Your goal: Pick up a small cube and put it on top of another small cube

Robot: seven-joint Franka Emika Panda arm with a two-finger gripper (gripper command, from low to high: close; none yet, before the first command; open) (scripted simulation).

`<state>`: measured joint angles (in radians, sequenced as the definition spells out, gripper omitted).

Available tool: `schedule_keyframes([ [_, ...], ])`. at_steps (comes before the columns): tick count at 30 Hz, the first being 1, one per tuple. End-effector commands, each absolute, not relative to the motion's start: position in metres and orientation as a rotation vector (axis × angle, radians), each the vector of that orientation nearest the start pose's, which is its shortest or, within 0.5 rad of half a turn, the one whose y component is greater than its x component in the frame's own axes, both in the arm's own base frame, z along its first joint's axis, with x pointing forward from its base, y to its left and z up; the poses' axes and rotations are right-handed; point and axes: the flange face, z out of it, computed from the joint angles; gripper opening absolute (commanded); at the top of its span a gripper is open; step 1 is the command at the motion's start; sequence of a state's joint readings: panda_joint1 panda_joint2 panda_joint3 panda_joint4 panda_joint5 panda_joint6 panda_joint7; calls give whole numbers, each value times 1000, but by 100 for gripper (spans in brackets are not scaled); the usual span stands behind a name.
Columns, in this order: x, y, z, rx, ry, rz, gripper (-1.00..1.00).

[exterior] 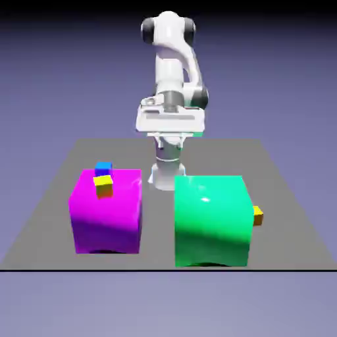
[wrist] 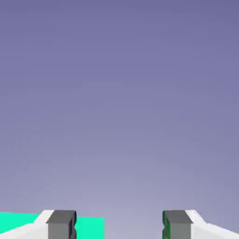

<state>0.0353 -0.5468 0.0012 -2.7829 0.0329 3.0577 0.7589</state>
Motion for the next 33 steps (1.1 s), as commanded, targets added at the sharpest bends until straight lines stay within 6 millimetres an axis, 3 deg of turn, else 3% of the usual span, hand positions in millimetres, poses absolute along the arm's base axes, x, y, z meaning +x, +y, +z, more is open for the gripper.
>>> schedule_keyframes([
  [1, 401, 24, 469, -2407, 967, -1053, 0],
  [8, 417, 116, 489, -2216, 971, -1062, 0],
  [15, 410, 209, 493, -2057, 949, -973, 0],
  [21, 388, 288, 492, -1923, 934, -824, 0],
  [28, 343, 373, 492, -1767, 931, -575, 0],
  [33, 317, 386, 447, -1910, 873, -595, 0],
])
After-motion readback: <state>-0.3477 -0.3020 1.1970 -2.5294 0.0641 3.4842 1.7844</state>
